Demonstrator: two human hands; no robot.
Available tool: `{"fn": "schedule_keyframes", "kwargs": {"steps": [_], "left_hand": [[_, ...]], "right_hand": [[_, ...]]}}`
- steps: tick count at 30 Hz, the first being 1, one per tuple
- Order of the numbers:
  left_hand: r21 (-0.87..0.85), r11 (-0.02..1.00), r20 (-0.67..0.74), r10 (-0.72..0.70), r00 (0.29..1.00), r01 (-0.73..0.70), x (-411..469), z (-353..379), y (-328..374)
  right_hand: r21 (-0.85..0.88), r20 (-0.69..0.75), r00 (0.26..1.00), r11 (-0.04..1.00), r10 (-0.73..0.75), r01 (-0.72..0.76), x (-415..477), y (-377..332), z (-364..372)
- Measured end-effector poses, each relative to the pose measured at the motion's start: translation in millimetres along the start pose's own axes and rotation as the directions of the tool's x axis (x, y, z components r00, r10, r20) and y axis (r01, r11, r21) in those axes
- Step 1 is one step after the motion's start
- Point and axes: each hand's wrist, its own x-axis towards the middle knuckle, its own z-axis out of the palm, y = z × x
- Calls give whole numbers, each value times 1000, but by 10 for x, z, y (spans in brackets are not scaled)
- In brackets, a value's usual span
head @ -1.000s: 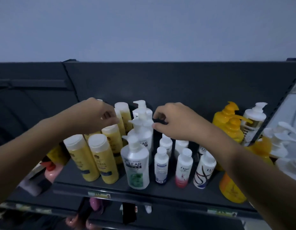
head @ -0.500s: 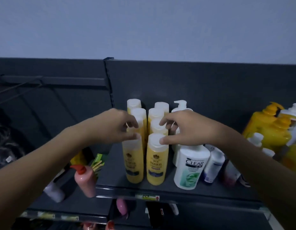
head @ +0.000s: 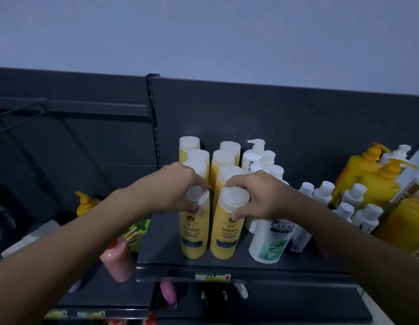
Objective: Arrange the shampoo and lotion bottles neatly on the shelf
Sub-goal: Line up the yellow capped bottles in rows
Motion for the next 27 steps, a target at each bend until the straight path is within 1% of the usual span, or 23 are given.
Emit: {"fn": "schedule_keyframes", "kwargs": {"steps": [8, 13, 16, 19, 21, 22, 24, 25, 26, 27], "left_hand": [[36, 999, 0, 23, 1000, -23, 9, 28, -24], [47, 998, -17, 53, 998, -52, 31, 54, -45], [61, 996, -4, 67, 998, -67, 62, 61, -70], [30, 997, 24, 73, 997, -74, 88, -4, -111], [-42, 996, -30, 81, 996, -82, 108, -88, -110], [-84, 992, -89, 87, 992, -94, 135, -132, -113], [-114, 988, -201, 79, 976, -103, 234, -212, -154], [-89, 992, -230, 70, 971, -93, 296, -240, -190], [-53, 996, -230, 57, 972, -71, 363, -258, -223], [-21, 999, -202, 37, 979, -42, 434, -257, -263]], "right_hand": [[-35, -16, 1000, 999, -22, 22, 33, 68, 19], [-30, -52, 998, 999, -18, 17, 5, 87, 40], [-18, -68, 997, 1000, -25, 23, 18, 74, 58], [-28, -50, 998, 999, -34, 32, 9, 62, 39], [15, -37, 999, 999, -31, 32, -29, 39, -50], [68, -56, 998, 997, -23, 27, -40, 21, -116], [142, -178, 984, 989, -7, 33, -5, -14, -262], [126, -249, 968, 991, -3, 36, 47, -15, -328], [90, -294, 956, 996, -1, 29, 111, -8, -387], [48, -301, 954, 999, 3, 12, 182, 6, -429]]}}
